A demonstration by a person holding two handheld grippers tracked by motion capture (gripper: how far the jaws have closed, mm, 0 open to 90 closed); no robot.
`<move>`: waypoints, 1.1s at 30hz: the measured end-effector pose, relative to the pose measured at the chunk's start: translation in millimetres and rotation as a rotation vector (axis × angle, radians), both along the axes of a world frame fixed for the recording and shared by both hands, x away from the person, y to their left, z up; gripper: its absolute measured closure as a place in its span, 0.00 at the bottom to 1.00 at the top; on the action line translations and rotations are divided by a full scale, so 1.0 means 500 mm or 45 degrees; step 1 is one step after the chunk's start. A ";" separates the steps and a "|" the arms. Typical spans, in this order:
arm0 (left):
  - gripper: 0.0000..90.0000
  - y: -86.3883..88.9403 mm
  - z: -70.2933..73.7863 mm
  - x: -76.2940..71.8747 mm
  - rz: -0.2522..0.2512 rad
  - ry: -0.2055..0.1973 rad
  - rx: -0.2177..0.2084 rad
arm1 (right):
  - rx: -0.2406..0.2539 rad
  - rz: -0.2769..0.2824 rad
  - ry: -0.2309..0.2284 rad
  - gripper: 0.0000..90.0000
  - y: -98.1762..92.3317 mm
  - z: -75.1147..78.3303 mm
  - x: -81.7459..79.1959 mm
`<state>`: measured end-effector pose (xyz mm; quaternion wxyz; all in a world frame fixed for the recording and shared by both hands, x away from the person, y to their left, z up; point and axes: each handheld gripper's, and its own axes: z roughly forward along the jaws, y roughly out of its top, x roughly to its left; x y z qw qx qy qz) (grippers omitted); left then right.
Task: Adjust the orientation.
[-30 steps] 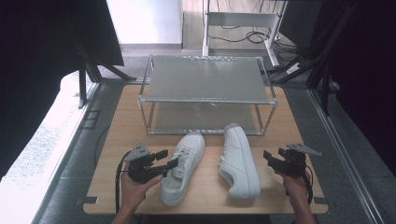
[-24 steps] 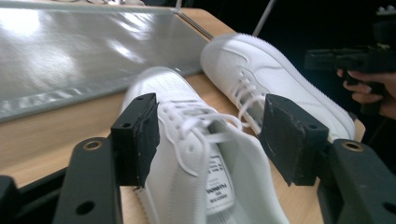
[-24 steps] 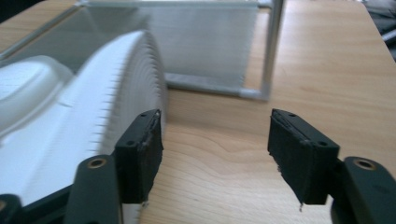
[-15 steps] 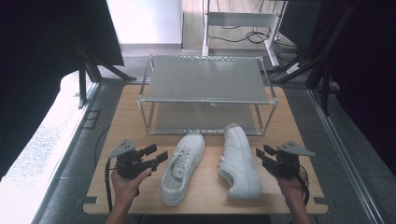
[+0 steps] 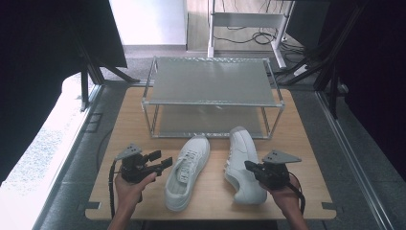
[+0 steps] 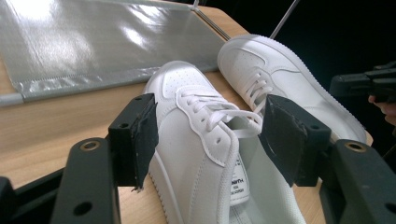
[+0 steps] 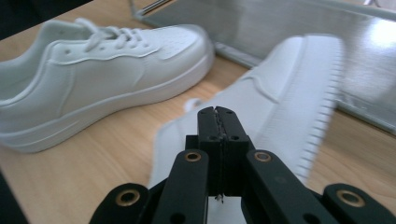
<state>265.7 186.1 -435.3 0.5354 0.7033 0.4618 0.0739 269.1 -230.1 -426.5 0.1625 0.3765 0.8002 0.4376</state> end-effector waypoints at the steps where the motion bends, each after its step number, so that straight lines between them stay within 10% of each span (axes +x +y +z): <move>1: 0.41 0.000 0.000 0.001 0.000 0.007 -0.002 | -0.006 0.015 0.000 1.00 0.005 0.000 -0.002; 13: 0.40 0.013 -0.007 0.006 0.009 0.071 -0.022 | -0.205 0.128 0.063 1.00 0.084 -0.050 -0.072; 18: 0.40 0.014 -0.011 0.008 0.010 0.093 -0.018 | -0.180 0.133 0.072 1.00 0.084 -0.062 -0.078; 27: 0.40 0.021 -0.014 0.010 0.025 0.101 -0.021 | -0.076 0.054 0.071 1.00 0.029 -0.036 -0.074; 33: 0.40 0.021 -0.017 0.011 0.028 0.107 -0.020 | -0.146 -0.079 0.007 1.00 -0.003 -0.021 -0.071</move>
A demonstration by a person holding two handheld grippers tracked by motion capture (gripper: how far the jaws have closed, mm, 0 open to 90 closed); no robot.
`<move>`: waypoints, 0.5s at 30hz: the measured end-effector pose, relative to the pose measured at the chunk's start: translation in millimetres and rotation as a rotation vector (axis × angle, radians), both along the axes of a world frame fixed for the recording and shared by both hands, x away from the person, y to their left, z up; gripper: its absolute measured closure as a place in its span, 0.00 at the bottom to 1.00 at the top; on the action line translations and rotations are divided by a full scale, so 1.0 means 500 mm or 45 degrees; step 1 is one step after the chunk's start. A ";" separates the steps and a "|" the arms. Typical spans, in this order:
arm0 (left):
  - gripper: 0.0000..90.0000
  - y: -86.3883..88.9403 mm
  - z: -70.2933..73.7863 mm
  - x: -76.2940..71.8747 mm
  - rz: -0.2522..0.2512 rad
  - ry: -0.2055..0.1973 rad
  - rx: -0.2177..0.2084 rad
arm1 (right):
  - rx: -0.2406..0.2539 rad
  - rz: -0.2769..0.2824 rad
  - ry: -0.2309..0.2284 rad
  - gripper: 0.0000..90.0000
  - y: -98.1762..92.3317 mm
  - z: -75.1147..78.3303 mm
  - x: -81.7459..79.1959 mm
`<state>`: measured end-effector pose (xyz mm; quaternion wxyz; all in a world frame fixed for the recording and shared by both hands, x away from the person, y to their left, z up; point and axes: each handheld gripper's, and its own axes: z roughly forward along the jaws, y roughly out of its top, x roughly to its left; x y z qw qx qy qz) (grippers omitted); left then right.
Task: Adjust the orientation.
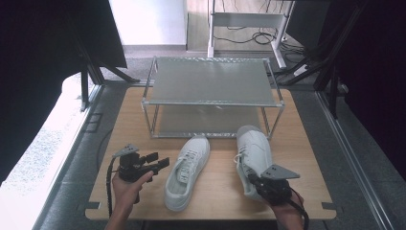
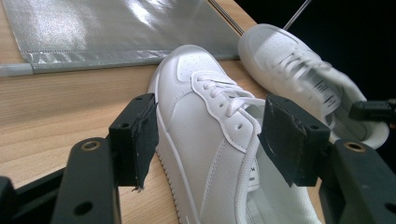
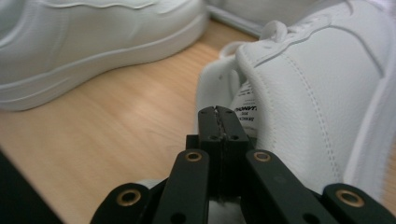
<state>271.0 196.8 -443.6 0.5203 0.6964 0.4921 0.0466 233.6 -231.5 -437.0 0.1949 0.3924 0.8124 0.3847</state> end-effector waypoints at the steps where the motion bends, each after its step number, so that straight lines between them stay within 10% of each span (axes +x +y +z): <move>1: 0.40 0.000 -0.001 0.000 0.002 -0.001 0.000 | 0.009 -0.023 0.000 1.00 -0.010 0.001 0.003; 15: 0.41 0.006 -0.006 -0.001 0.020 0.007 -0.002 | 0.116 -0.169 0.084 1.00 -0.151 -0.008 0.030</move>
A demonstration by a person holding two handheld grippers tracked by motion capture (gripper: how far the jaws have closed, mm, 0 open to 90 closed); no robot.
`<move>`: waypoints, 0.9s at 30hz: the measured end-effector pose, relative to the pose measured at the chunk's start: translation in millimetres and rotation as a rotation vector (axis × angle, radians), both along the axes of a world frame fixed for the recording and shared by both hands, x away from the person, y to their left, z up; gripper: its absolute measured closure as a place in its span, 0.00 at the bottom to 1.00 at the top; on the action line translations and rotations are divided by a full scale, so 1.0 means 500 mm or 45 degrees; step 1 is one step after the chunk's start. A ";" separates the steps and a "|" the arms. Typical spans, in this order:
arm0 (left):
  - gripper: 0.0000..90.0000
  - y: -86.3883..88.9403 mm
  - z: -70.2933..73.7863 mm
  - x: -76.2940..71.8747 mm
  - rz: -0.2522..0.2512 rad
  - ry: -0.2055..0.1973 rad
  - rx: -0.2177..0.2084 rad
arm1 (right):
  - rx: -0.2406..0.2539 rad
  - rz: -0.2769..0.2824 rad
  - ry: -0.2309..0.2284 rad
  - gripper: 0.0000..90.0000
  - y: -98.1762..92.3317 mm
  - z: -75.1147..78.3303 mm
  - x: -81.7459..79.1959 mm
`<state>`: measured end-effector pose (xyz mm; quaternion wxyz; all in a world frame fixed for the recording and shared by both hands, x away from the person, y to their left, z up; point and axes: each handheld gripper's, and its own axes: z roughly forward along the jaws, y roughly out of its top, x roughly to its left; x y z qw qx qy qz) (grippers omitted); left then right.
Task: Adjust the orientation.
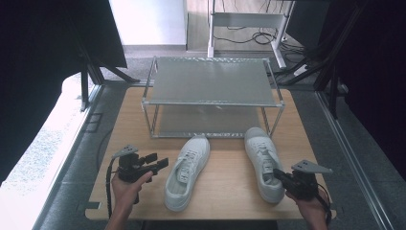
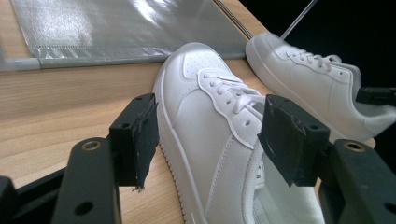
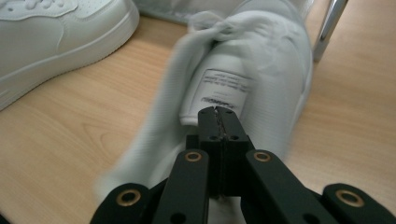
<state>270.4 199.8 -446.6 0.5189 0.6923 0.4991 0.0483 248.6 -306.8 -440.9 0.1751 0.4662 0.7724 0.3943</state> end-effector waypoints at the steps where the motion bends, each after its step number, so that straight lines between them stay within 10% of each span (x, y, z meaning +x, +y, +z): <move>1: 0.41 0.002 0.001 0.000 0.002 0.001 -0.001 | -0.003 0.022 0.022 1.00 0.000 -0.008 0.001; 6: 0.41 0.004 0.000 0.000 0.010 0.001 -0.004 | 0.017 0.044 -0.017 1.00 0.024 0.006 -0.006; 16: 0.41 0.002 0.001 -0.002 0.001 0.001 0.002 | -0.165 0.140 -0.060 0.99 0.136 0.001 -0.038; 26: 0.41 0.002 -0.001 -0.001 0.005 0.007 0.004 | -0.227 0.064 -0.010 1.00 0.108 -0.038 -0.064; 27: 0.41 0.001 -0.002 -0.001 0.005 0.009 0.005 | -0.159 0.061 0.001 1.00 0.088 -0.038 -0.069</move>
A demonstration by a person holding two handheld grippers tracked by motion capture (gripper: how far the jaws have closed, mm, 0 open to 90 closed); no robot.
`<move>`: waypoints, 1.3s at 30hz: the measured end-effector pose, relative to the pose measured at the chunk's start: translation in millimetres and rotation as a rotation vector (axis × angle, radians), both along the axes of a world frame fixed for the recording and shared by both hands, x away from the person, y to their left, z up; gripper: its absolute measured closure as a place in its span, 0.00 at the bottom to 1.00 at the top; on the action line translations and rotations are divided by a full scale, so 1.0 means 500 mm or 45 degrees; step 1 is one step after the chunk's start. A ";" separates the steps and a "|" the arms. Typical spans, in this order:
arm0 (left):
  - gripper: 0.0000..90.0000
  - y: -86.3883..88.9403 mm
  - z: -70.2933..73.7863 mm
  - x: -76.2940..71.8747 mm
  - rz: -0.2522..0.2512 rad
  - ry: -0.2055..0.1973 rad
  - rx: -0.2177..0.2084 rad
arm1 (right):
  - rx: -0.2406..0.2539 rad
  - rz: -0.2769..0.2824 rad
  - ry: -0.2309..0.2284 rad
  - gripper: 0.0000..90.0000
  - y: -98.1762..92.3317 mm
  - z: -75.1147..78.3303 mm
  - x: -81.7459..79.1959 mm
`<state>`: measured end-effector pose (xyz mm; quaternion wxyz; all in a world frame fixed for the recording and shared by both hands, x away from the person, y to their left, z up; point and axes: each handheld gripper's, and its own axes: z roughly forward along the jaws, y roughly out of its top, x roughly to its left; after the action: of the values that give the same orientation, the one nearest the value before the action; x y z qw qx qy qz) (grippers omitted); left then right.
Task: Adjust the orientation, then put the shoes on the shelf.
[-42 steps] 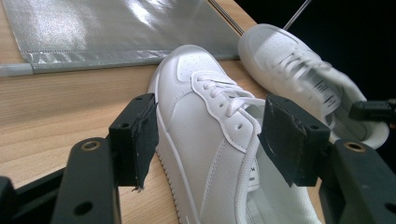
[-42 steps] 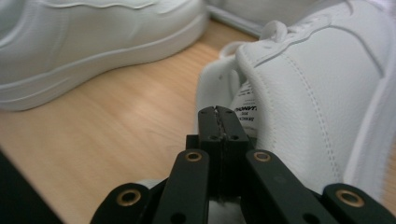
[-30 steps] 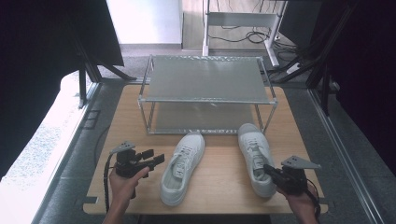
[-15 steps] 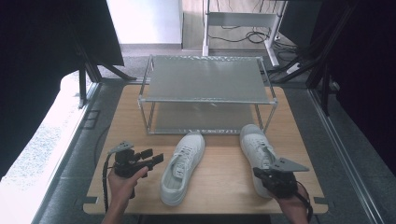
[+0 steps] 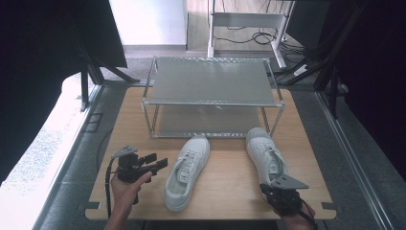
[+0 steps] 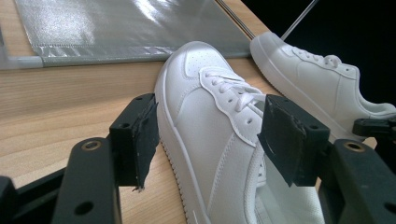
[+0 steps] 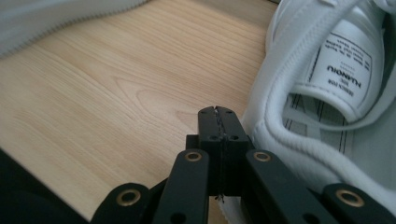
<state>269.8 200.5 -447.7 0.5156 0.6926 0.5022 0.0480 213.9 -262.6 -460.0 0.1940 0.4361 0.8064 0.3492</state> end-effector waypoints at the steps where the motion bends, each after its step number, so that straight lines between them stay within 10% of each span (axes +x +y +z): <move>1: 0.41 0.000 0.000 0.000 0.000 0.000 0.000 | 0.013 -0.008 0.007 1.00 -0.007 0.001 0.000; 19: 0.41 0.019 0.003 -0.001 0.033 -0.005 -0.012 | 0.058 -0.033 0.033 0.99 -0.092 0.004 -0.005; 25: 0.45 0.010 0.030 -0.010 -0.012 -0.023 0.025 | 0.181 0.074 -0.114 0.87 -0.097 0.052 -0.005; 39: 0.46 -0.016 0.050 -0.002 -0.073 -0.051 0.068 | 0.174 0.030 -0.224 0.63 -0.127 0.086 0.090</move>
<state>268.8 192.5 -422.5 0.5080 0.7193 0.4700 0.0605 258.8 -326.2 -416.9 0.2297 0.4064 0.7657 0.4425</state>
